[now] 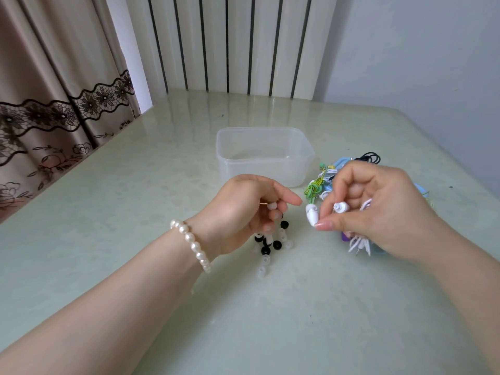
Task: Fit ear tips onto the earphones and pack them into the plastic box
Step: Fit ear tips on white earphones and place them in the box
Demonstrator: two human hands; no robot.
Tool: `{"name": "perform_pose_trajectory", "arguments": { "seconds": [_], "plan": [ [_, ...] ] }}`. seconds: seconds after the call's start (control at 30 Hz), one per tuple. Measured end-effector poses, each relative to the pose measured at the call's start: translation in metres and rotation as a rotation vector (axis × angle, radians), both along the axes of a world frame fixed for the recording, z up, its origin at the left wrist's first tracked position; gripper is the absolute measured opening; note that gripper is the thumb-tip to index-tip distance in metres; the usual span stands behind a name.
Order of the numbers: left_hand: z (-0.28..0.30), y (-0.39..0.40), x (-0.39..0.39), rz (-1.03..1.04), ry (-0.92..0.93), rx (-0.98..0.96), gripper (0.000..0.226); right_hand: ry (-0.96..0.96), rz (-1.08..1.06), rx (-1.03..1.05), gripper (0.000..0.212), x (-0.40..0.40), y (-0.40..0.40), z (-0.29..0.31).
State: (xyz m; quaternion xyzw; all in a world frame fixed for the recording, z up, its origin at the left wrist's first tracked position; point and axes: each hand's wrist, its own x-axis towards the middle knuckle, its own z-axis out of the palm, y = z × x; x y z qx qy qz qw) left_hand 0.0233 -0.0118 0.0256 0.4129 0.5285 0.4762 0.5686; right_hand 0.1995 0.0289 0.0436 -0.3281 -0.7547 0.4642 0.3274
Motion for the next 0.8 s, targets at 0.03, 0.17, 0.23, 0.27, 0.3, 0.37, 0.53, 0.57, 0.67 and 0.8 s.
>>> {"name": "perform_pose_trajectory", "arguments": {
  "seconds": [0.03,0.17,0.23,0.27,0.3,0.37,0.53,0.57,0.67,0.8],
  "plan": [
    [0.002,-0.001,0.001,-0.025,-0.070,-0.023,0.032,0.049,0.010,0.029,0.039,0.000,-0.004,0.004],
    [0.007,-0.007,0.009,-0.139,-0.191,-0.054,0.025,0.106,0.010,0.099,0.035,-0.004,-0.010,0.003],
    [0.006,-0.006,0.011,-0.115,-0.186,-0.006,0.021,0.119,-0.007,0.108,0.031,-0.003,-0.008,0.001],
    [0.004,-0.006,0.011,-0.094,-0.187,0.011,0.018,0.129,-0.011,0.106,0.031,-0.003,-0.007,0.000],
    [0.003,-0.005,0.011,-0.073,-0.188,0.020,0.014,0.136,-0.010,0.103,0.032,-0.003,-0.007,0.001],
    [0.000,-0.003,0.011,-0.036,-0.180,0.025,0.009,0.140,0.002,0.102,0.035,-0.003,-0.008,0.001],
    [-0.005,-0.003,0.013,0.014,-0.176,0.114,0.013,0.164,0.000,0.108,0.040,-0.004,-0.008,0.000],
    [-0.006,-0.004,0.013,0.015,-0.164,0.150,0.012,0.166,0.001,0.108,0.041,-0.004,-0.008,0.000],
    [-0.007,-0.005,0.012,0.012,-0.059,0.302,0.013,0.200,0.004,0.075,0.037,-0.005,-0.006,-0.001],
    [-0.005,-0.005,0.006,0.002,0.078,0.483,0.015,0.294,0.032,-0.007,0.037,-0.004,-0.005,0.001]
  ]
}}
